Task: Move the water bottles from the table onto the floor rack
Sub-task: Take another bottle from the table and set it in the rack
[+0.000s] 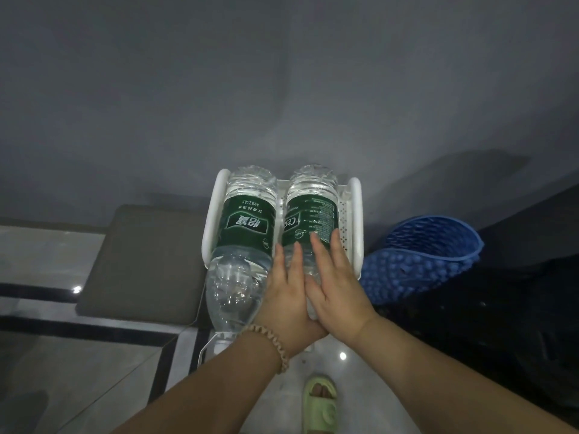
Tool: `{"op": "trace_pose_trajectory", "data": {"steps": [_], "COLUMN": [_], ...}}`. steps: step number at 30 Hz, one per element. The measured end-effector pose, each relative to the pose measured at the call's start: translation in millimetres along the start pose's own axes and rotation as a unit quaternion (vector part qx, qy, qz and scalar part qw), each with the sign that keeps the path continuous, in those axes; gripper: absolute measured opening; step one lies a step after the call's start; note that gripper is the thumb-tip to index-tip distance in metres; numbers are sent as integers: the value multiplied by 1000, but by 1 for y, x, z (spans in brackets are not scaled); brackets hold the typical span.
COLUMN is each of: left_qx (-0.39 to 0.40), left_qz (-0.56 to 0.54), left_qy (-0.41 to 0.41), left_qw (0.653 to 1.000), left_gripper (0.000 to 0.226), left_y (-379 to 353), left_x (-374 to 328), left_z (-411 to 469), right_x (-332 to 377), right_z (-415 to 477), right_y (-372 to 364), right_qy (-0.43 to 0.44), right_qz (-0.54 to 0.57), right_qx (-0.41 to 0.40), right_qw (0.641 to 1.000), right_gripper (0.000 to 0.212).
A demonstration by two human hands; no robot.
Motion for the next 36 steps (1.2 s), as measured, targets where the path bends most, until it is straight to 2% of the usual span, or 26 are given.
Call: {"op": "trace_pose_trajectory", "data": {"steps": [4, 13, 16, 21, 26, 29, 36], "left_qx": [-15, 1, 24, 35, 4, -2, -31], "left_qz": [44, 5, -13, 14, 106, 130, 157], "left_qy": [-5, 53, 72, 46, 24, 5, -17], "left_qw": [999, 999, 997, 998, 994, 991, 987], "left_gripper": [117, 125, 134, 133, 125, 118, 111], "left_y": [-2, -4, -4, 4, 39, 69, 149], "left_x": [-2, 4, 5, -3, -12, -17, -37], "left_z": [-1, -3, -6, -22, -44, -65, -146], "right_x": [-3, -4, 0, 13, 44, 68, 126], "right_z": [-2, -8, -13, -29, -56, -81, -166], "right_y": [-1, 6, 6, 10, 29, 35, 26], "right_qy": [1, -7, -19, -37, -35, -46, -99], "right_qz": [-10, -2, -5, -17, -48, -80, -69], "right_qx": [-6, -26, -32, -42, -93, -109, -137], "right_qw": [1000, 1000, 999, 998, 994, 990, 983], "right_gripper": [64, 66, 65, 68, 73, 77, 85]}}
Point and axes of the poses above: each hand's wrist, its own z-axis towards the middle knuckle, its own y-axis out of the back of the hand, x = y × z, the point moved 7 cm from there along z, towards the middle knuckle, and after that the axes turned 3 degrees about x, right-handed, at the moved point
